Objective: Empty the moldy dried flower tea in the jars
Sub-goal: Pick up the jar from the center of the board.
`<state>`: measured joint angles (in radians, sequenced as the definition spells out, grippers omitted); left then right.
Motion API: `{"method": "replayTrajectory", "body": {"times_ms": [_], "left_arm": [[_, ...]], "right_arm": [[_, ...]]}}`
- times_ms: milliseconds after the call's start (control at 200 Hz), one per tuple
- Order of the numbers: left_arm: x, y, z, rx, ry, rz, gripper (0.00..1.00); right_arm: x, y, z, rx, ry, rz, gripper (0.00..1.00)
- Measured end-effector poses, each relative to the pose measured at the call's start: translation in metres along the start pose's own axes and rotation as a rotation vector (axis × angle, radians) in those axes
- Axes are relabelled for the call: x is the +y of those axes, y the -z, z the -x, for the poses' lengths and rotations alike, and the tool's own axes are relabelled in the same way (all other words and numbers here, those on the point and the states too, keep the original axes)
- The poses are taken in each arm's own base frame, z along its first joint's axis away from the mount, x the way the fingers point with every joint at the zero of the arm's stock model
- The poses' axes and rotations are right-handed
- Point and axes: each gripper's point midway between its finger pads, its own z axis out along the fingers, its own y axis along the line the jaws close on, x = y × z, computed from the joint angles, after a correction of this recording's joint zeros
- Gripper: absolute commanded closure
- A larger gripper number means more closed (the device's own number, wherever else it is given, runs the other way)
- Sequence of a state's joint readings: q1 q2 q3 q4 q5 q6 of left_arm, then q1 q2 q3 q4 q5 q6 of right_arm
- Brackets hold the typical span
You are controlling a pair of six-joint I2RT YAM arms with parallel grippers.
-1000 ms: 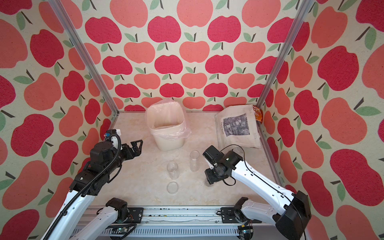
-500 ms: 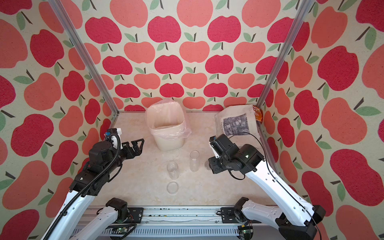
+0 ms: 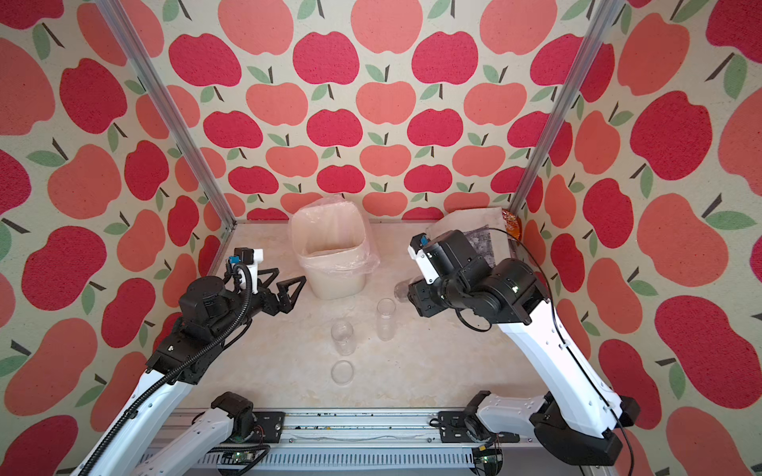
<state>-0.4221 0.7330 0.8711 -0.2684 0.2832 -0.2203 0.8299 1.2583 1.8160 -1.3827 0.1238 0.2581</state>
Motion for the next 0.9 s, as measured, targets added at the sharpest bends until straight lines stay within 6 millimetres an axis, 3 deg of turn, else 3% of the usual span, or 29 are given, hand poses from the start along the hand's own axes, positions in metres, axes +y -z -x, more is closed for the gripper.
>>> {"method": "replayTrajectory", "body": {"times_ms": [175, 290, 455, 720, 896], "left_arm": [[-0.049, -0.012, -0.011, 0.026, -0.24, -0.195, 0.0], [-0.068, -0.021, -0.022, 0.054, -0.367, -0.273, 0.01], [-0.079, -0.036, -0.032, 0.084, -0.505, -0.324, 0.01], [-0.093, -0.051, -0.05, 0.118, -0.653, -0.397, 0.0], [-0.097, -0.054, -0.055, 0.12, -0.704, -0.417, 0.14]], "right_arm": [[0.028, -0.016, 0.022, 0.01, 0.024, 0.129, 0.8], [0.046, -0.033, 0.032, 0.03, 0.03, 0.214, 0.8], [0.067, -0.047, 0.041, 0.045, 0.031, 0.318, 0.81], [0.09, -0.042, 0.052, 0.009, 0.034, 0.448, 0.81], [0.1, -0.043, 0.054, 0.009, 0.036, 0.501, 0.81]]}}
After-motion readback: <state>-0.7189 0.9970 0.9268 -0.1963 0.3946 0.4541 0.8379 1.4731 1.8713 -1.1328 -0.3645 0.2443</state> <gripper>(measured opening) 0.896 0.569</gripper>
